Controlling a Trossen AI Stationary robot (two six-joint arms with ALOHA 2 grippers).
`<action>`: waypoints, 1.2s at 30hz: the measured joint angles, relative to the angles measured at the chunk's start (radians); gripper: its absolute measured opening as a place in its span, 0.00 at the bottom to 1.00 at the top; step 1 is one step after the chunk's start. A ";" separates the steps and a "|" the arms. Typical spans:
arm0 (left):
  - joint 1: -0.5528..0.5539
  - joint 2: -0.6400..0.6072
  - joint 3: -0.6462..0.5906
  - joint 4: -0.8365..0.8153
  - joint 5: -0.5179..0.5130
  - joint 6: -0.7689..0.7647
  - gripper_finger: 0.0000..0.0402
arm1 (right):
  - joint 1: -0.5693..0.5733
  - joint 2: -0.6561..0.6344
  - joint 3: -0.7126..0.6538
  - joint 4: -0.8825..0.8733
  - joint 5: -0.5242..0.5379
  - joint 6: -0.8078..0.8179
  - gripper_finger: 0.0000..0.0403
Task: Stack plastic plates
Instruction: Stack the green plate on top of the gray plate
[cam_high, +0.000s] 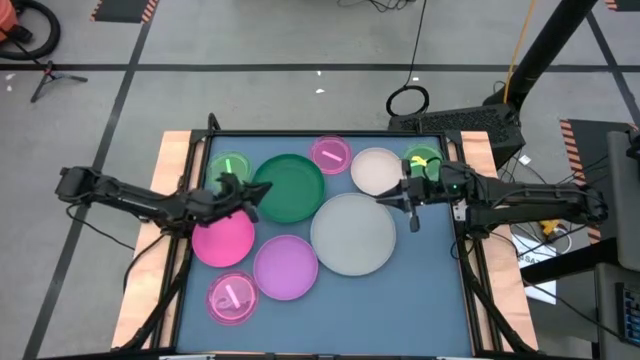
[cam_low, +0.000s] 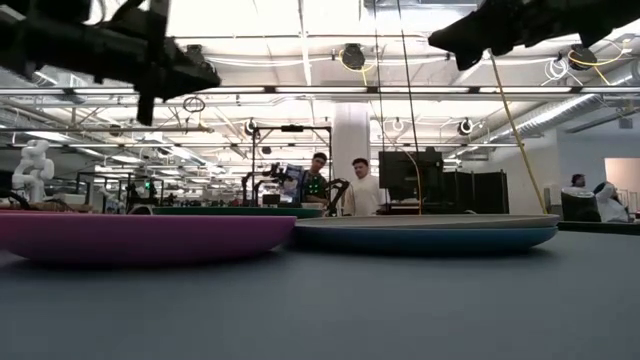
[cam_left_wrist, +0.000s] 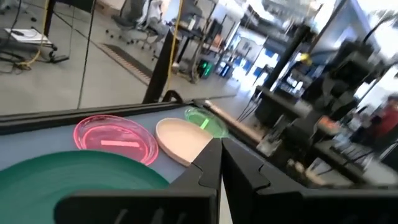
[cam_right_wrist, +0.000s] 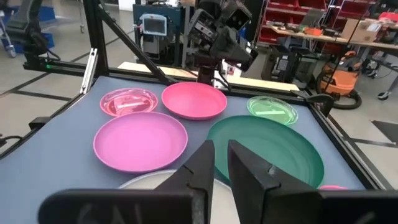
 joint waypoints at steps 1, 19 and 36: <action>0.000 0.025 0.033 -0.046 0.000 0.002 0.04 | 0.000 -0.002 0.000 -0.010 0.000 0.000 0.09; 0.322 0.389 0.703 -1.252 0.252 0.039 0.04 | 0.000 -0.012 0.000 -0.136 0.002 0.049 0.09; 0.674 0.516 0.771 -1.239 0.437 0.316 0.04 | 0.005 0.032 -0.087 -0.377 0.233 0.291 0.09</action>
